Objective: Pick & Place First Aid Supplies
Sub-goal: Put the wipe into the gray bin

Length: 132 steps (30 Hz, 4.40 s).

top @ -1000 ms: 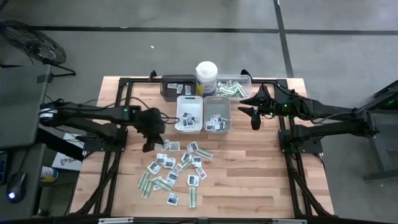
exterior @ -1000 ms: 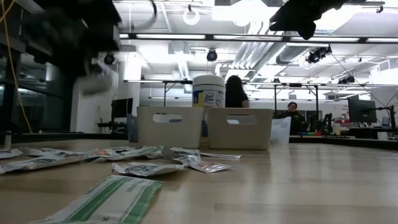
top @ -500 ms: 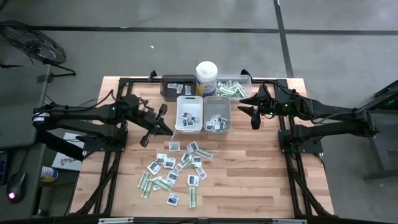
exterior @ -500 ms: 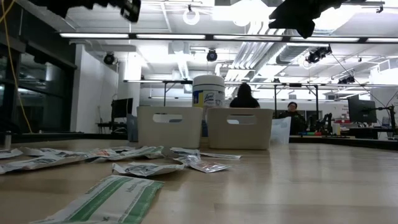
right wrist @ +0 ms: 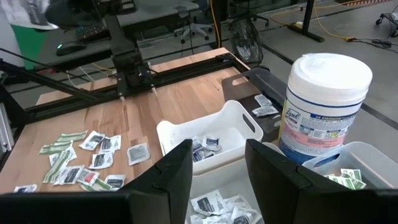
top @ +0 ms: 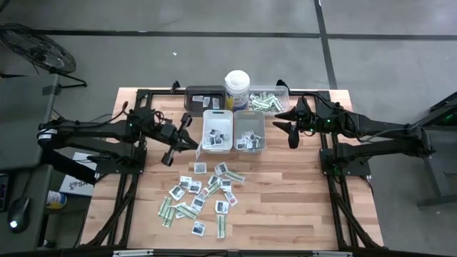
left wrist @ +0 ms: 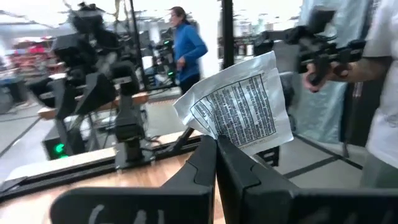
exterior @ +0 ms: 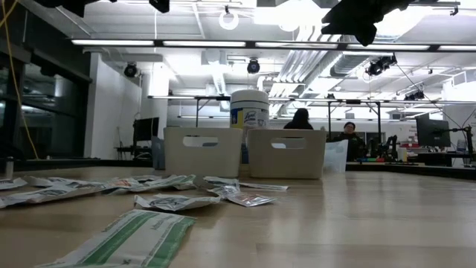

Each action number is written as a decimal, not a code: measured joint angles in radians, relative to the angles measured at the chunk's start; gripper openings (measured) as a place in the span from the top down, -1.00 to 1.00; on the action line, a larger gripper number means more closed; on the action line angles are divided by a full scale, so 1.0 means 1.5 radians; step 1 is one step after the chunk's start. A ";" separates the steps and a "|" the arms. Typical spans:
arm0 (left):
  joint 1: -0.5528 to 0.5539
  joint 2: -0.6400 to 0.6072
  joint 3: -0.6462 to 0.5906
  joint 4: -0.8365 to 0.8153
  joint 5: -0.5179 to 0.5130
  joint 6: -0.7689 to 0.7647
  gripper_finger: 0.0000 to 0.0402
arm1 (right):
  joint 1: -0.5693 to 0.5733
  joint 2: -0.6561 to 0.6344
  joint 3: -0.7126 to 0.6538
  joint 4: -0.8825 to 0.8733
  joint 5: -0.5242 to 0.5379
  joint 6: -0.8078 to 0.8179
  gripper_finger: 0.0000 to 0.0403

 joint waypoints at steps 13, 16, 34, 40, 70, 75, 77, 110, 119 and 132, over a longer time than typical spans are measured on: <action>0.000 0.165 0.013 -0.002 -0.206 -0.009 1.00 | 0.000 0.000 0.000 0.002 0.033 -0.005 0.29; 0.001 0.225 0.040 -0.003 -0.271 -0.020 1.00 | 0.000 0.000 0.000 0.003 0.064 -0.005 0.29; 0.076 0.594 0.407 -0.323 -0.298 0.011 1.00 | 0.000 0.000 0.000 0.004 0.087 0.002 0.30; 0.087 0.664 0.500 -0.381 -0.287 0.040 1.00 | 0.000 0.000 0.000 0.000 0.087 0.009 0.30; 0.070 0.589 0.538 -0.683 -0.256 0.177 0.29 | 0.000 0.000 0.000 -0.033 0.084 0.017 0.30; 0.027 0.539 0.539 -0.843 -0.274 0.242 0.29 | 0.000 0.000 0.000 -0.035 0.084 0.012 0.30; 0.007 0.529 0.539 -0.895 -0.291 0.252 0.29 | 0.000 0.000 0.000 -0.037 0.084 0.012 0.29; -0.114 0.358 0.067 -0.569 -0.389 -0.115 0.29 | 0.000 0.000 0.000 -0.055 0.062 0.012 0.30; -0.115 0.379 0.067 -0.521 -0.374 -0.115 0.29 | 0.000 0.000 0.000 -0.055 0.062 0.013 0.29; -0.145 0.488 0.072 -0.500 -0.375 -0.148 0.29 | 0.000 0.000 0.000 -0.055 0.065 0.014 0.30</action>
